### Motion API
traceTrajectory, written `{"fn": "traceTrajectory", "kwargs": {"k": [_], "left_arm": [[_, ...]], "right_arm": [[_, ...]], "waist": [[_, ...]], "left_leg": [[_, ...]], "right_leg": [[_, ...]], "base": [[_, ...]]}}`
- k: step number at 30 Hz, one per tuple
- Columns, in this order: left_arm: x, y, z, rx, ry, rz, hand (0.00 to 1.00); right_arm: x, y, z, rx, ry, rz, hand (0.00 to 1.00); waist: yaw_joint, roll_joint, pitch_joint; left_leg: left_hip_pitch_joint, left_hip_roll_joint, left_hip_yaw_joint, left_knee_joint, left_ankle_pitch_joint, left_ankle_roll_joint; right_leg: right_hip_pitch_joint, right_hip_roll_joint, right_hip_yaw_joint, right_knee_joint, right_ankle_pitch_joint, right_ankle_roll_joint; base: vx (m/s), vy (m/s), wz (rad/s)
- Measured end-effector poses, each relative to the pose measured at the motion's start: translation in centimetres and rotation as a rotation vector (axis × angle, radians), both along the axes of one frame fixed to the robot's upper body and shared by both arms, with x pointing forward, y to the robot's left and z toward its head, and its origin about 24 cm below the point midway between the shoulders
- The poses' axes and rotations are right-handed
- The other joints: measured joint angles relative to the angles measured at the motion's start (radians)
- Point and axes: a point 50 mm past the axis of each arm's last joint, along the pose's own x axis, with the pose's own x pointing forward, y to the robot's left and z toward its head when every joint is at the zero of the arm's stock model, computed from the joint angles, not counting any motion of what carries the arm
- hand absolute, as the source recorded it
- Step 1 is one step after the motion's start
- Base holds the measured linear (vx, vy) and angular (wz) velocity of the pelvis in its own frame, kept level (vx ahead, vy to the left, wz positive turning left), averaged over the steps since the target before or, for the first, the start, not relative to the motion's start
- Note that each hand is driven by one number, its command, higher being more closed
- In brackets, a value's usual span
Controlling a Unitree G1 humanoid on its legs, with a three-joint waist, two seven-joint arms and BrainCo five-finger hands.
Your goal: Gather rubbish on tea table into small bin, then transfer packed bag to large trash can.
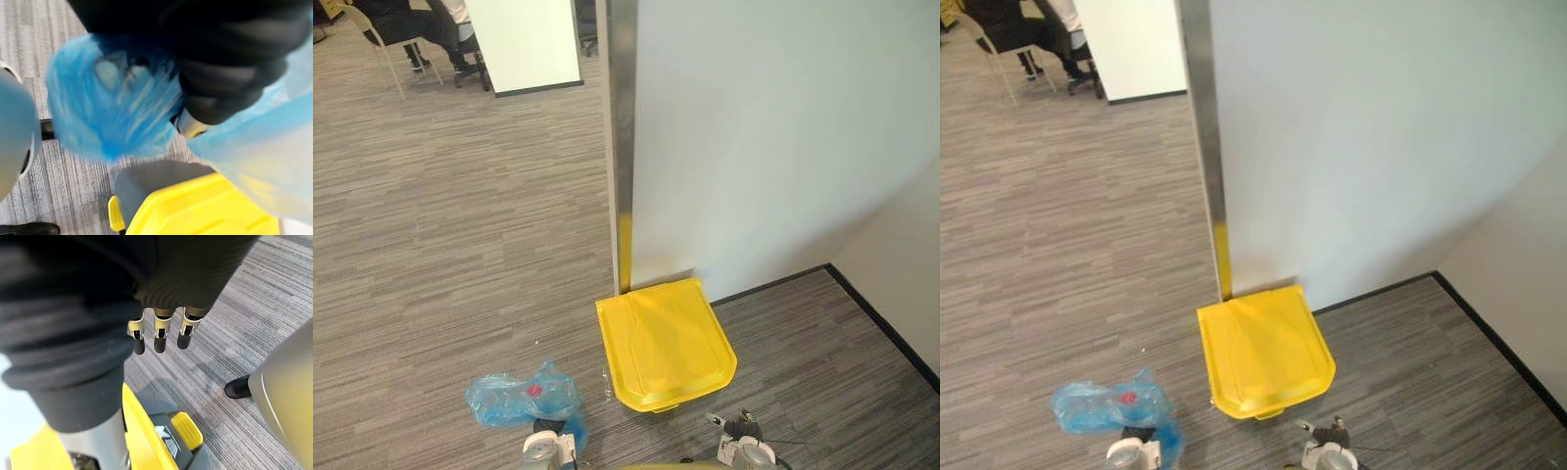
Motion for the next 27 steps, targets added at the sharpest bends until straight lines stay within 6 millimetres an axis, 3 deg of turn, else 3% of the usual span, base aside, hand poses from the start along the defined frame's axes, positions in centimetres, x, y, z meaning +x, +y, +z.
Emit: {"fn": "traceTrajectory", "kwargs": {"k": [5,16,20,22,24,26,27], "left_arm": [[0.2,0.0,0.1,0.000,-0.005,-0.002,1.00],[0.8,0.2,0.4,0.005,-0.033,0.010,1.00],[1.9,0.0,0.7,0.003,-0.060,0.003,1.00],[2.4,-0.1,0.9,-0.001,-0.070,0.008,1.00],[2.7,0.0,1.0,0.004,-0.074,-0.003,1.00],[3.1,0.0,1.1,0.010,-0.080,-0.019,1.00],[3.1,-0.1,1.1,0.011,-0.079,-0.025,1.00]], "right_arm": [[0.2,-0.2,0.1,-0.008,-0.005,0.002,0.00],[0.7,0.0,0.2,-0.013,-0.012,0.035,0.00],[1.5,0.3,0.4,-0.016,-0.029,0.059,0.00],[2.4,-0.5,1.0,-0.040,-0.067,0.053,0.00],[2.4,-0.4,1.0,-0.041,-0.067,0.053,0.00],[2.4,-0.3,1.0,-0.049,-0.062,0.037,0.00],[2.3,-0.3,1.0,-0.052,-0.059,0.034,0.00]], "waist": [[-0.001,-0.010,0.009],[0.008,-0.029,0.037],[0.020,-0.026,0.083],[0.015,-0.011,0.112],[0.017,-0.026,0.120],[0.018,-0.052,0.134],[0.016,-0.054,0.134]], "left_leg": [[0.000,-0.006,0.050,-0.002,0.001,0.001],[-0.007,-0.009,0.087,0.028,-0.021,0.010],[-0.016,0.003,0.073,0.094,-0.084,0.036],[0.017,-0.002,0.039,0.098,-0.107,0.055],[0.030,0.000,0.018,0.129,-0.131,0.068],[0.034,-0.006,-0.009,0.174,-0.169,0.054],[0.034,-0.007,-0.016,0.185,-0.178,0.051]], "right_leg": [[-0.019,0.002,0.051,-0.031,0.035,0.010],[-0.045,-0.001,0.083,-0.017,0.049,0.014],[-0.114,-0.007,0.025,0.171,0.026,0.008],[-0.241,-0.012,-0.060,0.415,0.001,-0.006],[-0.290,-0.005,-0.096,0.409,-0.007,-0.008],[-0.343,-0.008,-0.134,0.310,0.050,-0.011],[-0.332,-0.016,-0.136,0.309,0.056,-0.006]], "base": [[-0.08,0.006,-0.32],[-0.03,-0.009,-0.12],[-0.05,-0.011,-0.12],[-0.10,0.027,-0.05],[0.03,0.019,0.13],[0.15,-0.049,0.41],[0.29,-0.112,0.52]]}}
